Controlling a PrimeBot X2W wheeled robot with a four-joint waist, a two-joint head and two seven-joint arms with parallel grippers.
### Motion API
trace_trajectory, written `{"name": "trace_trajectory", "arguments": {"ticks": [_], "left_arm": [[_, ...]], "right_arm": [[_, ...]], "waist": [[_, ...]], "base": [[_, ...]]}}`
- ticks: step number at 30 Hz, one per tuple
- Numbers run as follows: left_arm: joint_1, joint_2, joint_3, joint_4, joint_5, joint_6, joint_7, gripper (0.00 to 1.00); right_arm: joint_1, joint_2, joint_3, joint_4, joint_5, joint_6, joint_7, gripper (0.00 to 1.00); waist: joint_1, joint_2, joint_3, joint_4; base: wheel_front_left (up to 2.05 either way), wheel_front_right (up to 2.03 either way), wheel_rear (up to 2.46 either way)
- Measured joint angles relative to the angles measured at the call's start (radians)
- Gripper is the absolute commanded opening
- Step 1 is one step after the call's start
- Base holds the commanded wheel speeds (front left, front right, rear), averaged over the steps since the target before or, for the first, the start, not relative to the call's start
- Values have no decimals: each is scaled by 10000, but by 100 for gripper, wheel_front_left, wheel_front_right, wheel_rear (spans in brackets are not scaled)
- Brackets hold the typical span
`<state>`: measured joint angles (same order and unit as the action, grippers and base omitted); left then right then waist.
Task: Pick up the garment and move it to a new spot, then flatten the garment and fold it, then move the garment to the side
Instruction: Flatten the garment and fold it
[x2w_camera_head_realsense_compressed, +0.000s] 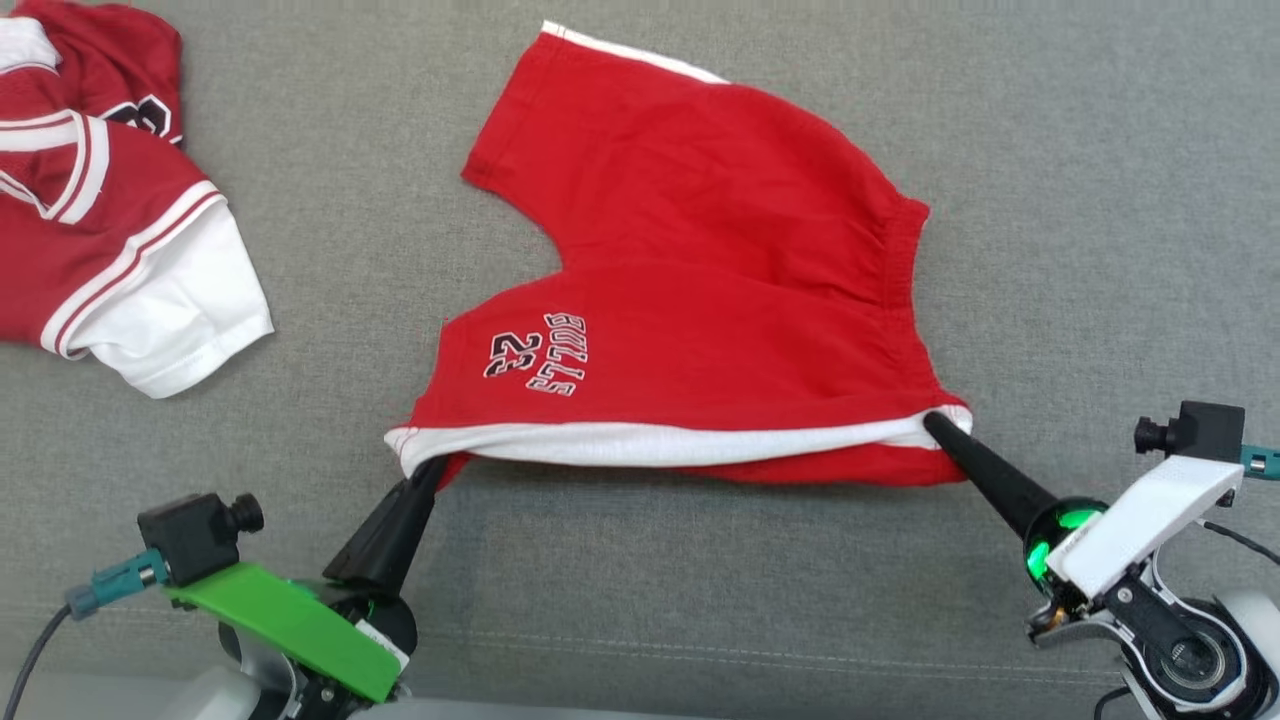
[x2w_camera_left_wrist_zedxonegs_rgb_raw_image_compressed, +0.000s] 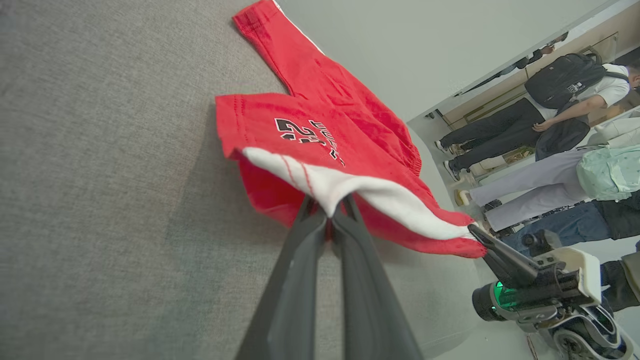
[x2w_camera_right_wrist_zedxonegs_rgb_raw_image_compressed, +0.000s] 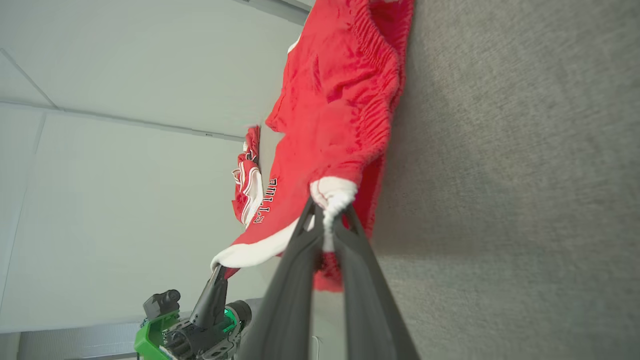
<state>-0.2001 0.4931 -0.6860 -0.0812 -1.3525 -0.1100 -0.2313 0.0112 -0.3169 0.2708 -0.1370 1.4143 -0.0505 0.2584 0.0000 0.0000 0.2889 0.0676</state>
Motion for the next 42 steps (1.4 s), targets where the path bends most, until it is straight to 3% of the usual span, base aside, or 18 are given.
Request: {"name": "trace_trajectory", "arguments": {"ticks": [6,12,17,24,30,34,42], "left_arm": [[674,255,-157,140,4,0,0,0],[1123,261,-222,224,-71,-13,-12,0],[1421,265,-393,403,-65,-40,-71,0],[1824,337,-589,351,-69,-29,-69,0],[2088,686,-506,75,-10,107,-69,0],[1984,980,-150,-221,96,136,-71,0],[777,1662,73,-1526,203,132,560,0]], "right_arm": [[769,-846,648,-391,-612,709,502,0],[1188,-1559,1049,-334,-1570,943,690,0],[1614,-1595,1404,-54,-2119,1028,663,0],[2438,-1450,1741,-73,-1894,1057,650,0],[2451,-1398,1668,-472,-1885,1135,587,0],[2449,-1032,1599,-775,-1595,1152,447,0],[2178,-727,1290,-1231,-1204,1164,268,0]], "waist": [[0,0,-579,2],[0,0,-911,-80],[0,0,-1211,-175],[0,0,-1455,-150],[0,0,-1254,-216],[0,0,-1037,-254],[0,0,-502,-369]], "base": [[0,0,0],[0,0,0],[0,0,0],[0,0,0],[0,0,0],[0,0,0],[0,0,0]]}}
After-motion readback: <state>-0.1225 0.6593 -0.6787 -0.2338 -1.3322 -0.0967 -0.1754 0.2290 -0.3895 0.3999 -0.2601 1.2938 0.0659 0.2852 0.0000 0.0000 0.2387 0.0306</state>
